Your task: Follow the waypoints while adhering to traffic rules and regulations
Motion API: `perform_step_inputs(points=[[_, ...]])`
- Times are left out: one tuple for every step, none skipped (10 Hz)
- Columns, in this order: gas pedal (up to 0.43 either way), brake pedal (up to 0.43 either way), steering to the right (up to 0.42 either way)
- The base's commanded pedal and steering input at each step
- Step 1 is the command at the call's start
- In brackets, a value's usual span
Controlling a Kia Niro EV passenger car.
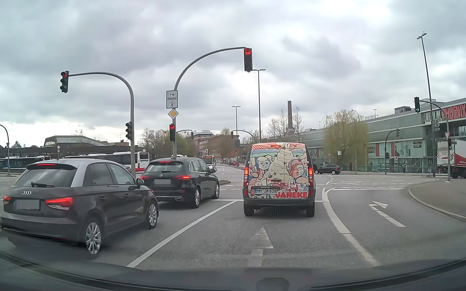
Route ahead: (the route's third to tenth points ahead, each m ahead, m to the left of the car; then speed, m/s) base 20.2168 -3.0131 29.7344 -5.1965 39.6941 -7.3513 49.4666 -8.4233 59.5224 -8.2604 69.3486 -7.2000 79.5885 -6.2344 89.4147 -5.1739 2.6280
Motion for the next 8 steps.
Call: perform_step_inputs(points=[[0.0,0.195,0.033],[0.0,0.201,0.033],[0.0,0.213,0.033],[0.0,0.226,0.035],[0.0,0.232,0.038],[0.0,0.232,0.046],[0.0,0.232,0.054],[0.0,0.232,0.059]])
